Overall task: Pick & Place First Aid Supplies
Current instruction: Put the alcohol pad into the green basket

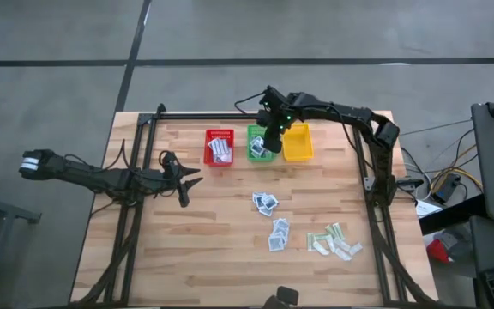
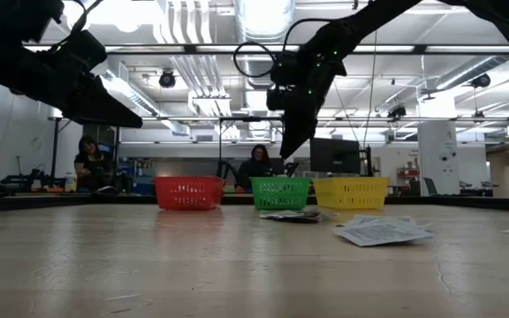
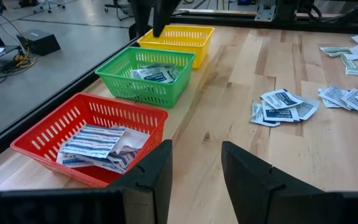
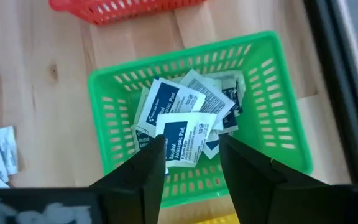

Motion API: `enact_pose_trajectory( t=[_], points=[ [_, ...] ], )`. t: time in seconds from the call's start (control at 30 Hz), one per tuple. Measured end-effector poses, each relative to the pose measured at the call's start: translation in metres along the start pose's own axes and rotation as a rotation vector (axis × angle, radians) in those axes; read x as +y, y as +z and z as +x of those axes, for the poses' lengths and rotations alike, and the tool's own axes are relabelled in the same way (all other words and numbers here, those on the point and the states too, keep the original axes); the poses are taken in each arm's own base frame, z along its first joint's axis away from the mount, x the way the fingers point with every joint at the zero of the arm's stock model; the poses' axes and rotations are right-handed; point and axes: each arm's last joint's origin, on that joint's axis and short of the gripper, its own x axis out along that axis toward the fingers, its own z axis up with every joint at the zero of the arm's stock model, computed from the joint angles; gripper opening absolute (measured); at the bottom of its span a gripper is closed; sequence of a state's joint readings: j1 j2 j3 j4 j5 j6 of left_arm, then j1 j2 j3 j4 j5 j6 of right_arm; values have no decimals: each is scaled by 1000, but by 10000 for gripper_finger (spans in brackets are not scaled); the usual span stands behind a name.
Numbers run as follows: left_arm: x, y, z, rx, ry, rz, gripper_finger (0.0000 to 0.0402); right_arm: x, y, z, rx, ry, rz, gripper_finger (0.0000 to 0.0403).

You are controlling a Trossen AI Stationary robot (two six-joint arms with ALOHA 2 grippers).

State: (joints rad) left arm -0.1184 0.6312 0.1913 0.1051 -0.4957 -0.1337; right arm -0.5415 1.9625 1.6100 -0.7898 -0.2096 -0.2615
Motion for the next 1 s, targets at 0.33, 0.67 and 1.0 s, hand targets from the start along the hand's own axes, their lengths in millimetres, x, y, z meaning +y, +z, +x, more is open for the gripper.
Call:
enact_pose_trajectory(
  t=[0.33,0.67,1.0],
  points=[
    [0,0,0,0,0,2,133,12,1,-46,-62,-13,-17,130],
    [0,0,0,0,0,3,133,45,-1,-83,-90,20,-68,118],
    [0,0,0,0,0,3,133,93,-1,-106,-130,73,-168,97]
  ],
)
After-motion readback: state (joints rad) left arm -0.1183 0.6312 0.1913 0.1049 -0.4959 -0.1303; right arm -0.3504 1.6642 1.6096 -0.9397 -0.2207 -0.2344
